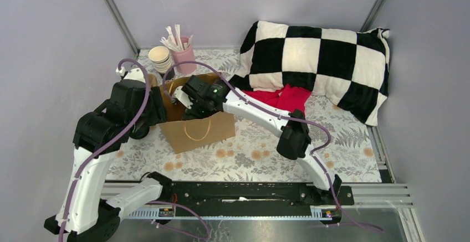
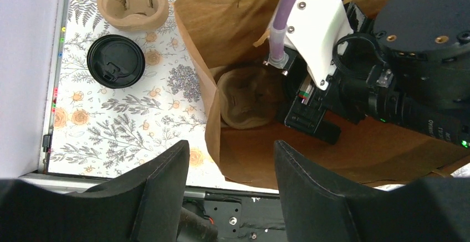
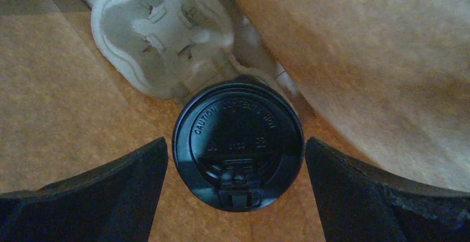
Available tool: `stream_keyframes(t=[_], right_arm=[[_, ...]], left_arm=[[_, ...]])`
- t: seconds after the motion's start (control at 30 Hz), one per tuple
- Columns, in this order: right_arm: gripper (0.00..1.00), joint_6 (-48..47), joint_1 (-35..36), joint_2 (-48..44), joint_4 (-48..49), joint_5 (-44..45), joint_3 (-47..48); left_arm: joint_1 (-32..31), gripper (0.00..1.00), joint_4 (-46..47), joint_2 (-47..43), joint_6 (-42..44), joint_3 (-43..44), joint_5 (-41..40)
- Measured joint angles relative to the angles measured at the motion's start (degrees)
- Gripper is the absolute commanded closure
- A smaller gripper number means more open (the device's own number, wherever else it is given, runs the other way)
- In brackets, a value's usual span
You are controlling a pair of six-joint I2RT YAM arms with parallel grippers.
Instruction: Pack the takeout coffee
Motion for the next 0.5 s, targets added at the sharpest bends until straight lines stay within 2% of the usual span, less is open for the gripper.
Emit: stream_keyframes(t=[0.5], right_arm=[[0.00,3.21,1.73,-11.04,0.59,2.71,-3.56]], left_arm=[[0.00,0.38,1.55,-0.46,-1.25,-0.07,0.00]])
